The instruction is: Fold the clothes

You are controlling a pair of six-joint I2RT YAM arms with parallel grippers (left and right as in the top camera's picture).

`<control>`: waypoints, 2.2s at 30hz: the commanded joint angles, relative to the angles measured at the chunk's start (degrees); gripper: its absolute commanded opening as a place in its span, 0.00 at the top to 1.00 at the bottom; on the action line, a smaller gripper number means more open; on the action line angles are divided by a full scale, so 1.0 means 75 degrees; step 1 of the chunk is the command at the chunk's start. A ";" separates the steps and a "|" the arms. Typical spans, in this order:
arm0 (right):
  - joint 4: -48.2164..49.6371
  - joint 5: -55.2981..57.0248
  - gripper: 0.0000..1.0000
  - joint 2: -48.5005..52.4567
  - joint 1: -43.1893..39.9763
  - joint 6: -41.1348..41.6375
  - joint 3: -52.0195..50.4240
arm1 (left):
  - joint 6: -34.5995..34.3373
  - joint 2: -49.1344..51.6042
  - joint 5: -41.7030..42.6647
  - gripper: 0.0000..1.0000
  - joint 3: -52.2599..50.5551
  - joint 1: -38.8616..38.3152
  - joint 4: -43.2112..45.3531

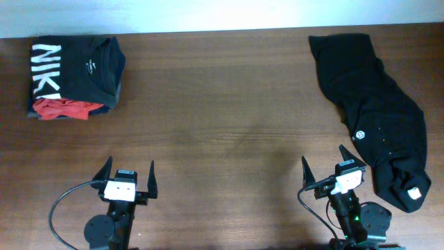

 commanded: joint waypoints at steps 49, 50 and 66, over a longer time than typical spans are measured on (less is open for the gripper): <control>-0.2792 -0.0353 0.01 0.4744 0.0050 0.0274 0.5823 | -0.0149 0.4978 0.1513 0.01 0.4692 0.0023 -0.1271; -0.3276 -0.0356 0.01 0.5246 0.0050 0.0111 0.6362 | -0.0149 0.5444 0.1545 0.01 0.5126 0.0023 -0.1606; -0.5861 -0.0350 0.01 1.0777 -0.0959 0.0653 0.9597 | -0.0146 1.1074 0.2742 0.01 0.9780 -0.0892 -0.4564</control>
